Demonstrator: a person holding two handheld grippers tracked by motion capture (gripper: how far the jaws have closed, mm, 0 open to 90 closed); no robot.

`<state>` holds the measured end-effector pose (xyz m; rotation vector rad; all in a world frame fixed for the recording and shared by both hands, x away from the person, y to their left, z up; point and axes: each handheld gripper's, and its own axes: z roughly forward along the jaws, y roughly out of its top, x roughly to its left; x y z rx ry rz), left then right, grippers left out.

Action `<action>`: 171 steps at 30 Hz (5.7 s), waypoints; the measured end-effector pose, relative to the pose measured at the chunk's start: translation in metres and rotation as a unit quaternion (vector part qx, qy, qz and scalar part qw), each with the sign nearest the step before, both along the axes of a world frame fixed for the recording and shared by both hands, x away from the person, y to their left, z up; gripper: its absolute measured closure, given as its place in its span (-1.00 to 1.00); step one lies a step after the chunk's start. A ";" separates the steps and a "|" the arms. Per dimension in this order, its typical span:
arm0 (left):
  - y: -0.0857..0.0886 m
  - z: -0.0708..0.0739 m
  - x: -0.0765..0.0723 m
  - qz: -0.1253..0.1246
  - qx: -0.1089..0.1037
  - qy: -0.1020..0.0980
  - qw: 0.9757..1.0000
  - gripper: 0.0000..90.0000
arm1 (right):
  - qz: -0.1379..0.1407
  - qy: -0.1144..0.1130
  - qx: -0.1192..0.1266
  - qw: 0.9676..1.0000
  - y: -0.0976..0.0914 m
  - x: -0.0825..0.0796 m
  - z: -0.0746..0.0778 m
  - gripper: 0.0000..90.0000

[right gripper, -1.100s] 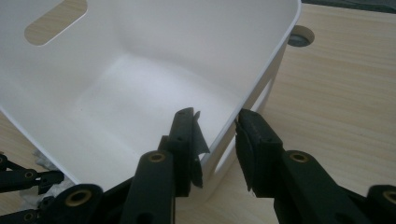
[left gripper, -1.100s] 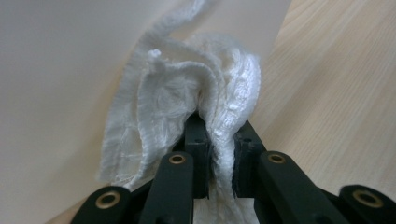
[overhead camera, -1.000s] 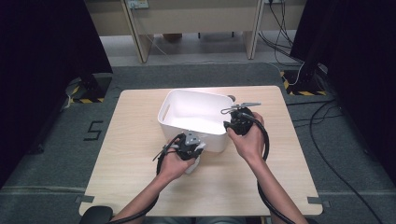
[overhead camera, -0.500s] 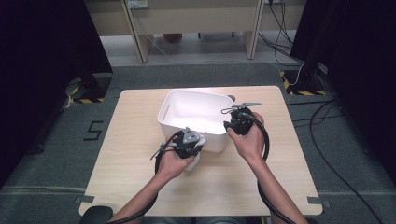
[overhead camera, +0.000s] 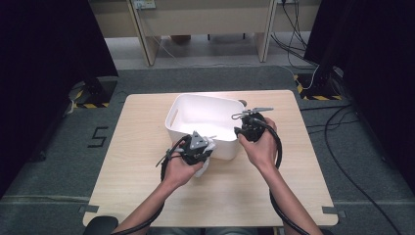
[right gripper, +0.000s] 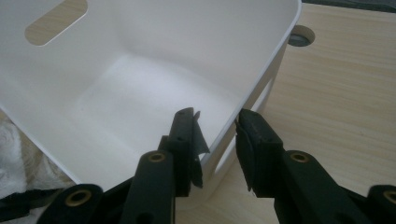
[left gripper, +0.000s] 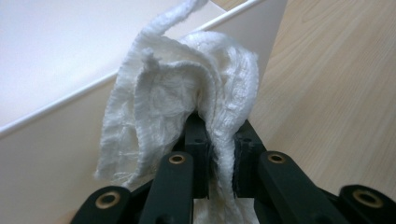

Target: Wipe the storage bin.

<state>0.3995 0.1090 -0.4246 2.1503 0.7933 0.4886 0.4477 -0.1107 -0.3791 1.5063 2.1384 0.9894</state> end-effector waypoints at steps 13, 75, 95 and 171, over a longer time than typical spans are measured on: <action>-0.001 0.007 -0.002 -0.002 -0.005 -0.010 1.000 0.77 | 0.000 0.000 -0.001 1.000 0.000 0.000 0.000 0.52; -0.020 -0.018 0.000 -0.016 0.023 0.007 1.000 0.77 | -0.001 0.000 -0.001 1.000 0.000 0.000 0.000 0.52; -0.022 -0.043 0.005 -0.011 0.036 0.026 0.999 0.77 | -0.002 0.001 0.001 1.000 0.001 -0.001 0.000 0.51; -0.035 -0.002 -0.004 -0.032 0.007 -0.012 0.999 0.77 | -0.017 0.035 0.022 0.999 -0.001 -0.005 0.011 0.58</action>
